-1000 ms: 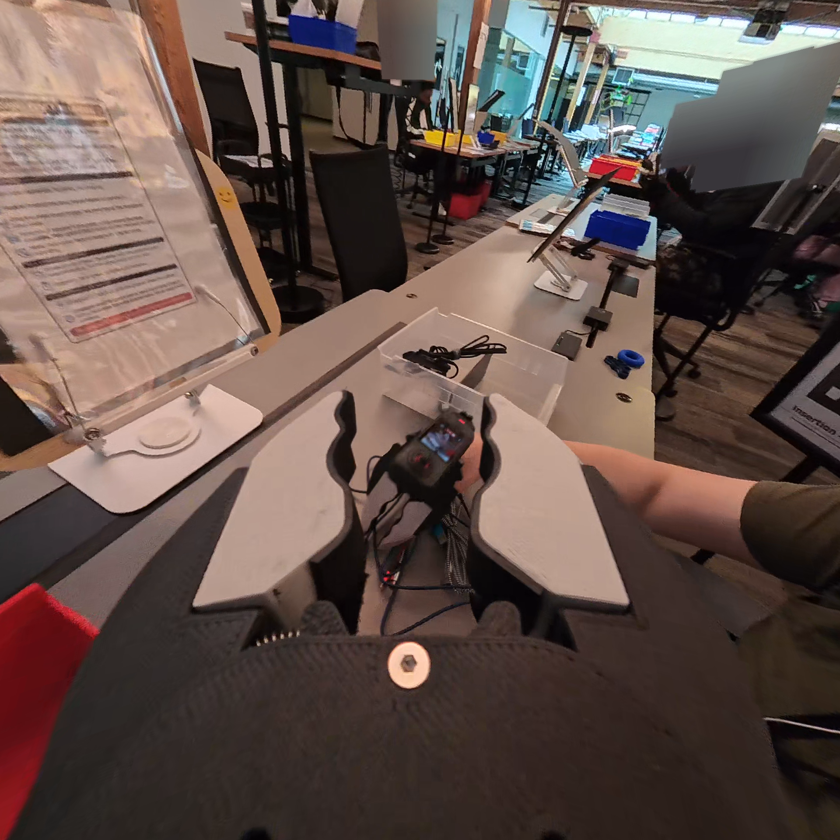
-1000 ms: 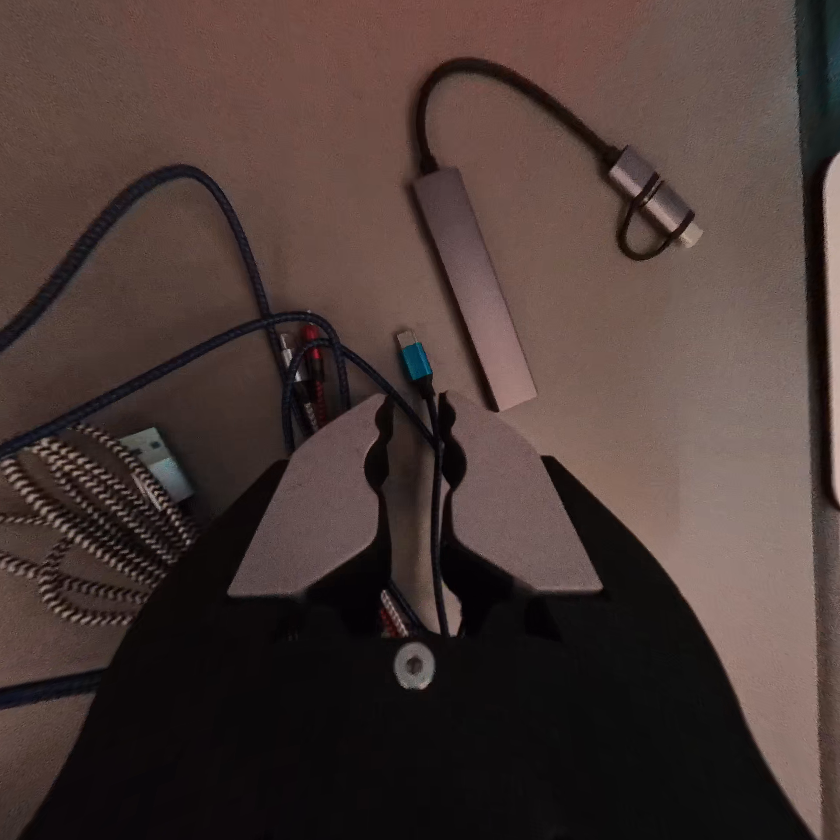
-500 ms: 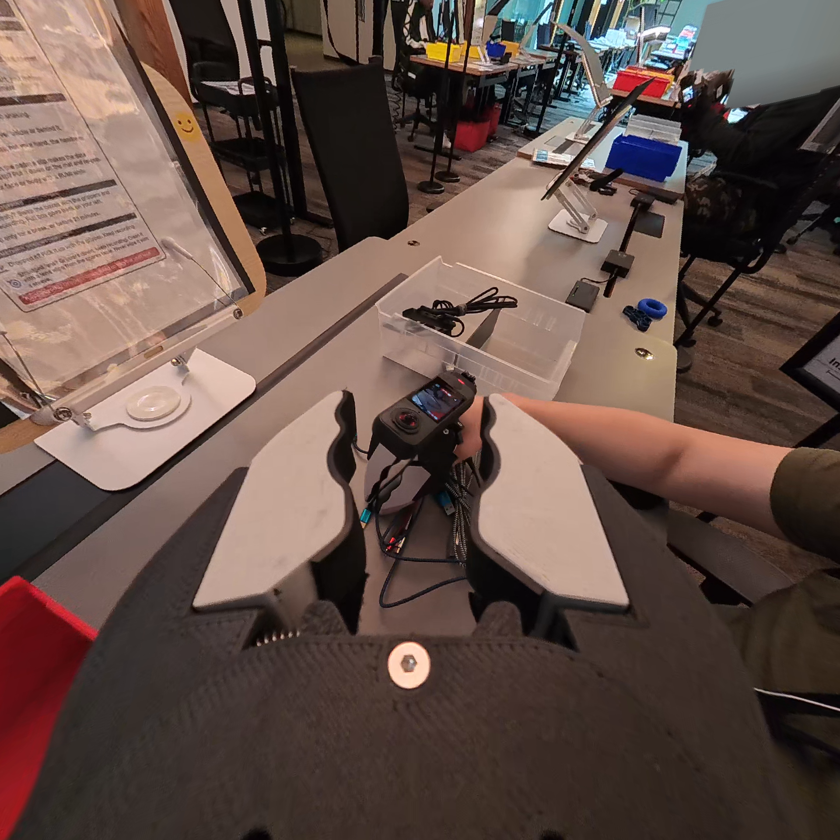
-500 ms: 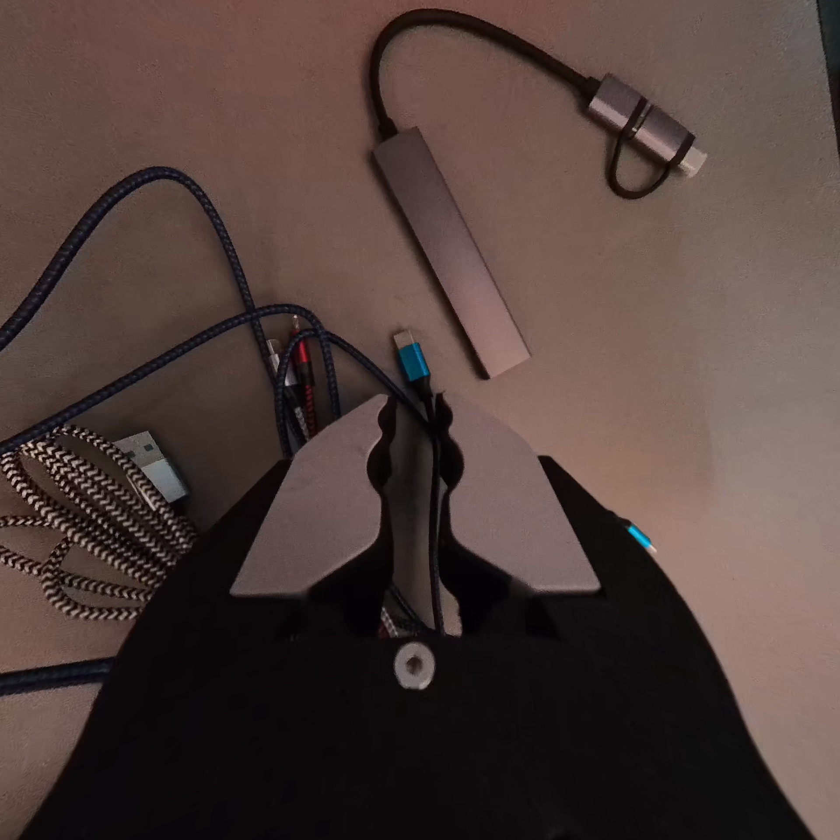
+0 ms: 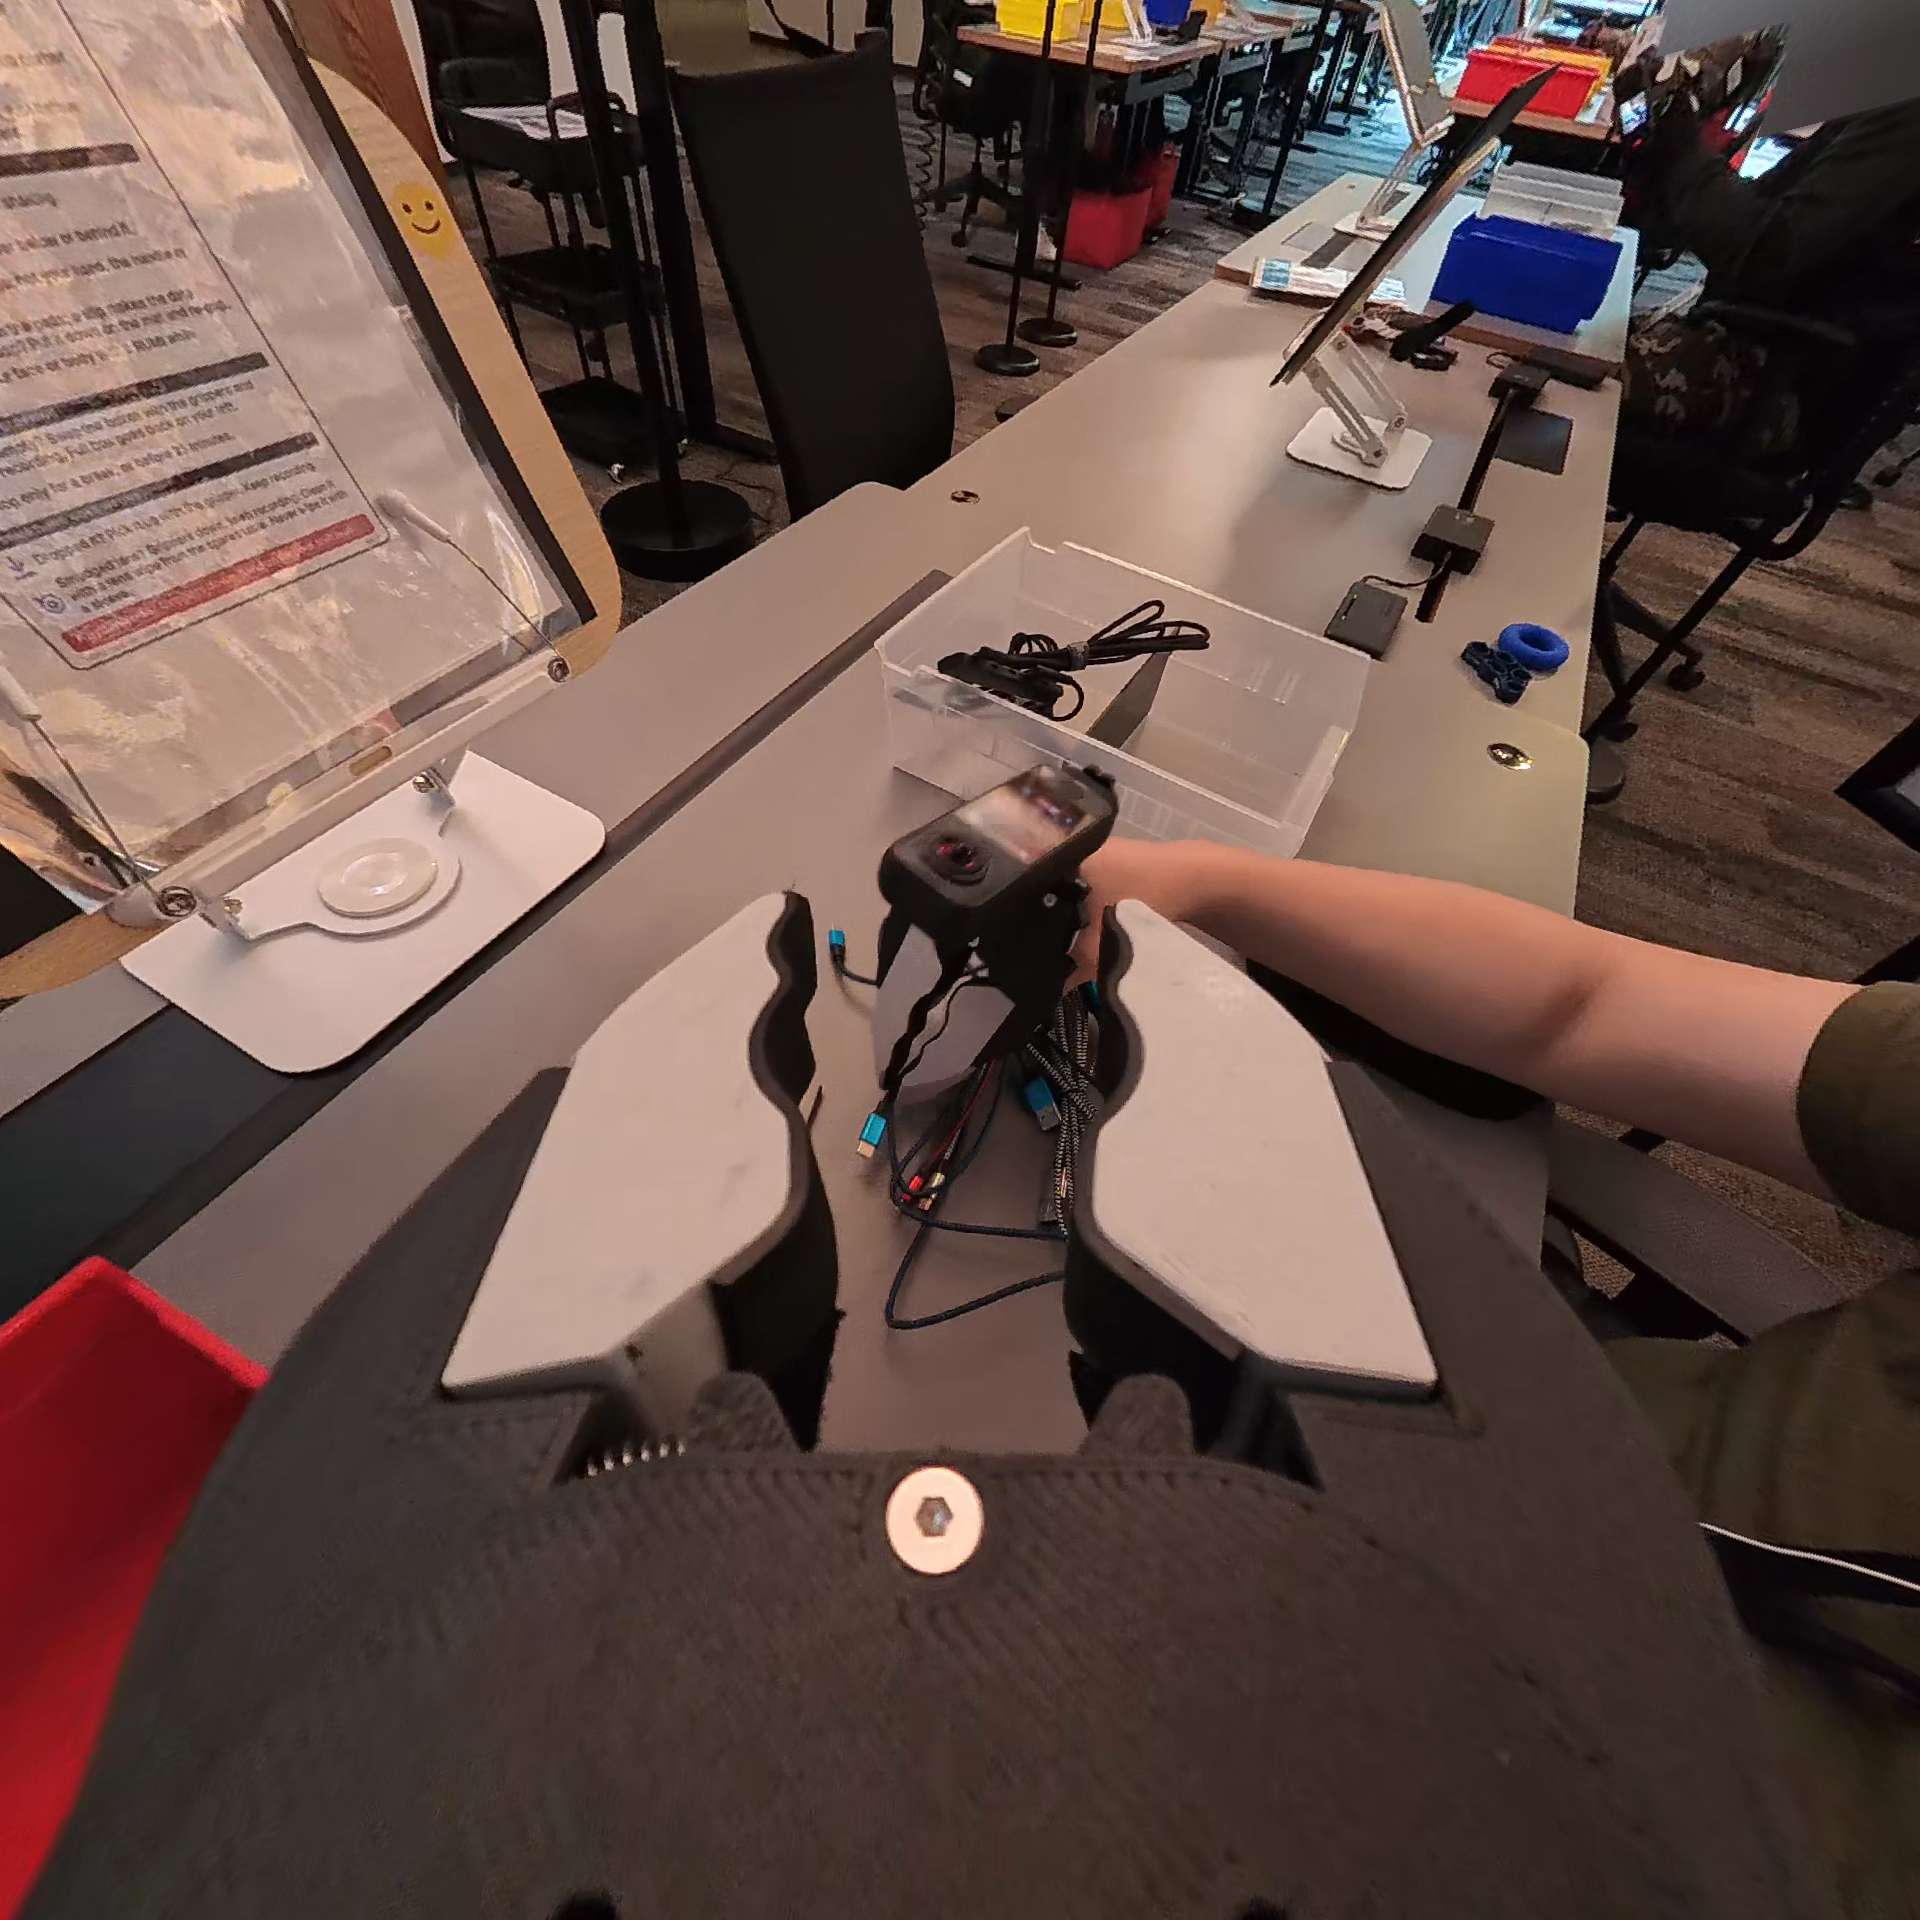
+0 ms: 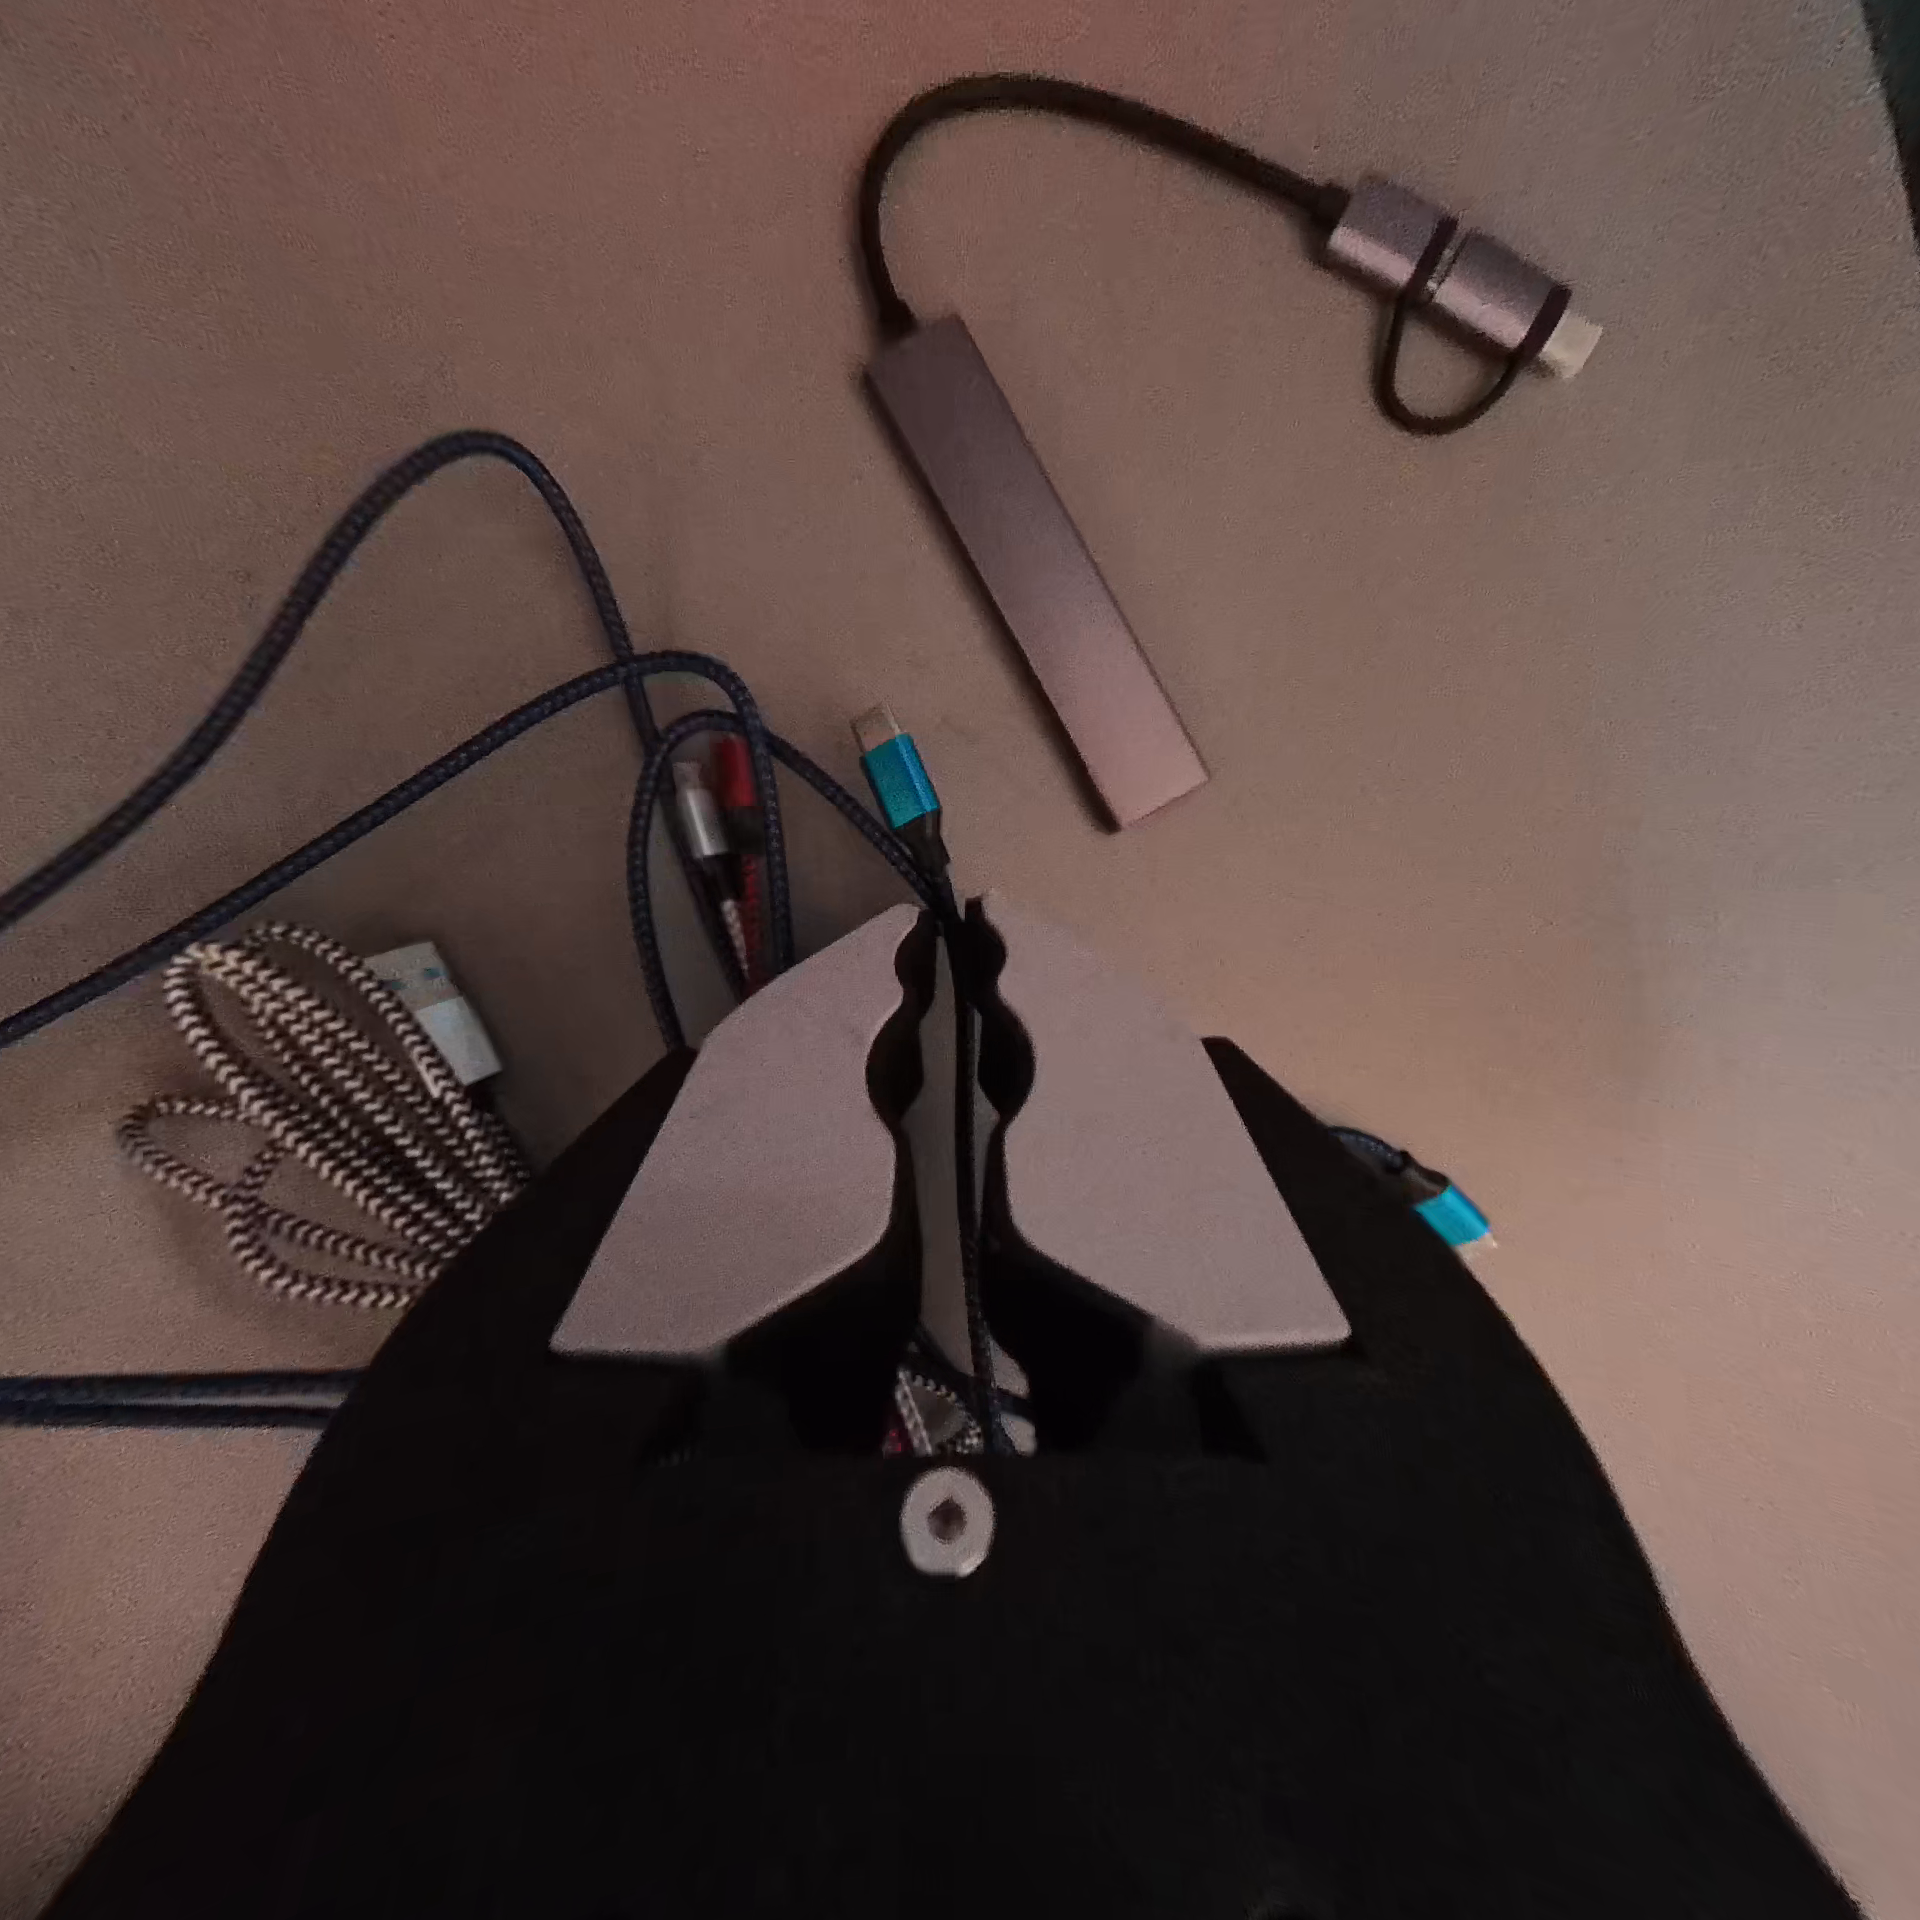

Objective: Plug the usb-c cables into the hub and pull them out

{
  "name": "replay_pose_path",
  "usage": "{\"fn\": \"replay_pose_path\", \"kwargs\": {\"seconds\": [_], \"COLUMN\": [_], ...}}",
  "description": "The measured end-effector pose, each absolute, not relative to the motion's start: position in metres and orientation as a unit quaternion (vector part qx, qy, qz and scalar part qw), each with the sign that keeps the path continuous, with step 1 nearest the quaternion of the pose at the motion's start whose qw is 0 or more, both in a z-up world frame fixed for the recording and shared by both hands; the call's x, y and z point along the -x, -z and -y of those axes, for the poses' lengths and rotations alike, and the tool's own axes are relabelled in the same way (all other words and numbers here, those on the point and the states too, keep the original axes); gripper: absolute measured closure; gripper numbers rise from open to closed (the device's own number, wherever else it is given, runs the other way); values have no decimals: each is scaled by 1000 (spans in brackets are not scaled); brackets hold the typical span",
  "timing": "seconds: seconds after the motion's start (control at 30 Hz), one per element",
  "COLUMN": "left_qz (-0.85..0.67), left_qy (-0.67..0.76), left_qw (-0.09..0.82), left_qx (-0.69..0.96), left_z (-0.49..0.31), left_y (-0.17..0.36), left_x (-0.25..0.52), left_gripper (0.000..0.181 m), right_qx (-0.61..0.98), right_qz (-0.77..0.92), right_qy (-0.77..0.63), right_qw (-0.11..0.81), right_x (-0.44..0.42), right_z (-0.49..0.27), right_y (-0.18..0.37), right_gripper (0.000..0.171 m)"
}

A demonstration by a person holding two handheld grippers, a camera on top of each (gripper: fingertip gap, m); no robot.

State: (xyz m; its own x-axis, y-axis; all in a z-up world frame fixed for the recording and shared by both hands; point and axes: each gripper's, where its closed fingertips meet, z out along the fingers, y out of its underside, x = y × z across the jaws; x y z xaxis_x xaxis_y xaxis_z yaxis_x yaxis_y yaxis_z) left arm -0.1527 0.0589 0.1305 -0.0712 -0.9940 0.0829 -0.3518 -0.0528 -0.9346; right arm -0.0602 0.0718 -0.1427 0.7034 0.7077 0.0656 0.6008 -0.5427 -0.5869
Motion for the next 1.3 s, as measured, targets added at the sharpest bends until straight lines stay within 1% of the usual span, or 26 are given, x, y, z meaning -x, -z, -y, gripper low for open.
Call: {"fn": "replay_pose_path", "kwargs": {"seconds": [0.1,0.27,0.33,0.4,0.5,0.63,0.7,0.83,0.93,1.17,1.3], "left_qz": [-581,-573,-573,-575,-587,-608,-617,-630,-635,-634,-623], "left_qy": [443,470,482,489,489,469,449,426,427,402,412], "left_qw": [365,358,350,343,317,224,203,184,170,182,164], "left_qx": [577,568,563,559,562,600,613,623,621,635,645], "left_z": [-61,-61,-58,-55,-49,-37,-35,-30,-23,-26,-28], "left_y": [-132,-138,-140,-141,-133,-98,-83,-63,-57,-45,-36], "left_x": [154,158,160,161,159,149,139,122,118,106,98], "left_gripper": [130,131,131,131,131,133,134,134,134,135,141], "right_qx": [840,720,684,668,663,676,671,674,662,678,696], "right_qz": [393,421,425,429,432,424,430,438,445,433,427], "right_qy": [-148,-285,-311,-309,-289,-251,-243,-215,-210,-185,-154], "right_qw": [344,472,505,524,539,548,553,555,565,564,557], "right_x": [75,110,112,110,107,103,105,104,104,98,95], "right_z": [-64,-38,-27,-22,-18,-23,-20,-20,-18,-23,-30], "right_y": [114,29,2,-11,-19,-25,-28,-29,-33,-32,-26], "right_gripper": [165,166,167,167,167,167,167,166,167,167,166]}}
